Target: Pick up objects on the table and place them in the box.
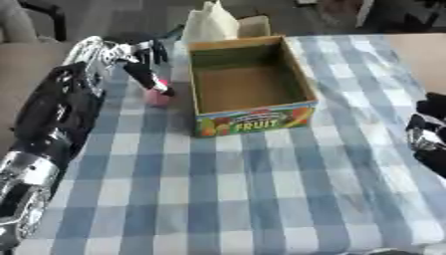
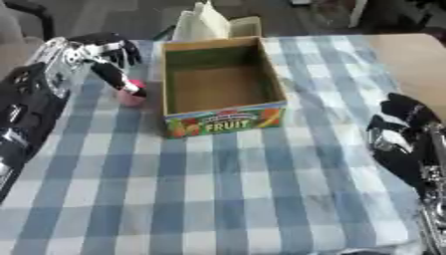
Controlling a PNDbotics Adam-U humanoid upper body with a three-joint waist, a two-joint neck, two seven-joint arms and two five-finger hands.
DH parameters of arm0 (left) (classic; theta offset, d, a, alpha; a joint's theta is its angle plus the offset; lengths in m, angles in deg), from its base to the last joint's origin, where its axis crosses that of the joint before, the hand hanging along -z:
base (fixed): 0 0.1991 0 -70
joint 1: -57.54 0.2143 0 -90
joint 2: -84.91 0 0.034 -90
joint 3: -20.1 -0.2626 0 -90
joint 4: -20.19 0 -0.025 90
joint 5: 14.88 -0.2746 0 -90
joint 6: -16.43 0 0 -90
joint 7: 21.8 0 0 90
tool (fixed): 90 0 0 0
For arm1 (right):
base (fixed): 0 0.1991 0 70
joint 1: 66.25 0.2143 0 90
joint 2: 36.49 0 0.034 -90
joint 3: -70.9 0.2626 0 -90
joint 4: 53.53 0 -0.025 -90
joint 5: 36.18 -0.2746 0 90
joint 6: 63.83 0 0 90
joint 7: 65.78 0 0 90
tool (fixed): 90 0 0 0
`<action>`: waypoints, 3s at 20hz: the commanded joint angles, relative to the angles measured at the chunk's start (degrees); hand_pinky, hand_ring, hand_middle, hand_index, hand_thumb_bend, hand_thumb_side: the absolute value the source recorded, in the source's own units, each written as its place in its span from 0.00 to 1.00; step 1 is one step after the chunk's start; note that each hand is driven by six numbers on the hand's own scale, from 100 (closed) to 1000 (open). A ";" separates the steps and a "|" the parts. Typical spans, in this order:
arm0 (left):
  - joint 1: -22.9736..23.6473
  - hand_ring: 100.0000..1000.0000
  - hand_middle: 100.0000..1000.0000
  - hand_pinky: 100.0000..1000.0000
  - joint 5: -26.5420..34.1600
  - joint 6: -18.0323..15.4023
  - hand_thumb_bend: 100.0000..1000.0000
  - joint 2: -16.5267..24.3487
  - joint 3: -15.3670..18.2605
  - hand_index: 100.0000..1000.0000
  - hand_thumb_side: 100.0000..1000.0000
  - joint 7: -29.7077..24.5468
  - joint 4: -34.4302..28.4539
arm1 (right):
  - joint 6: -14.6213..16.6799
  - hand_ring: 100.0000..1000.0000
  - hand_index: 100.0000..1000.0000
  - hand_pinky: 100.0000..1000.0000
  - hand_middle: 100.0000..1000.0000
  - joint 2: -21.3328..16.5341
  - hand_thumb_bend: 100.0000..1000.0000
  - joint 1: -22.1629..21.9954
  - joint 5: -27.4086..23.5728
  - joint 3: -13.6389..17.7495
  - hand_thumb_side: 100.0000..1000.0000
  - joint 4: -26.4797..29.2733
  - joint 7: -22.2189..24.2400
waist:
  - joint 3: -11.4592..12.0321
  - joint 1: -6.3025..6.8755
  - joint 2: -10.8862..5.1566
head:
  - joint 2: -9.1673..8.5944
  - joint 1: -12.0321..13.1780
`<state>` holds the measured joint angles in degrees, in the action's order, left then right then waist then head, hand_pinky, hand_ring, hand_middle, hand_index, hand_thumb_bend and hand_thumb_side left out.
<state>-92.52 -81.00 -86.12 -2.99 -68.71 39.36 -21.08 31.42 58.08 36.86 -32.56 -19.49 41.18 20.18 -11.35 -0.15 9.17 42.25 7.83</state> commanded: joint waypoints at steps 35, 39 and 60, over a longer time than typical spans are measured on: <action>-2.12 0.04 0.00 0.37 12.42 -3.22 0.03 1.47 -1.69 0.14 0.05 9.61 -13.45 | 0.11 0.80 0.81 0.70 0.69 -1.21 0.00 0.51 -0.18 0.39 0.00 0.65 -0.04 | 0.38 -0.63 -1.06 | -0.54 -0.89; -3.61 0.04 0.00 0.37 17.38 -4.40 0.01 -1.21 -3.69 0.14 0.05 9.76 -16.85 | 0.17 0.80 0.81 0.70 0.69 -1.12 0.00 0.58 -0.25 0.13 0.00 0.58 0.24 | 0.13 -0.80 -1.20 | -0.46 -0.56; 0.41 0.42 0.41 0.53 12.08 -7.64 0.49 -10.51 -9.21 0.54 0.30 17.32 -10.84 | 0.23 0.80 0.81 0.70 0.69 -0.47 0.00 1.10 -0.58 -0.27 0.00 0.53 0.78 | -0.93 -1.17 -0.58 | -1.53 -0.49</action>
<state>-90.98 -69.58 -92.91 -13.62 -77.71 56.68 -31.30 31.55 58.15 37.33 -32.82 -19.85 41.13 20.83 -12.27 -1.18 9.36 41.23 7.43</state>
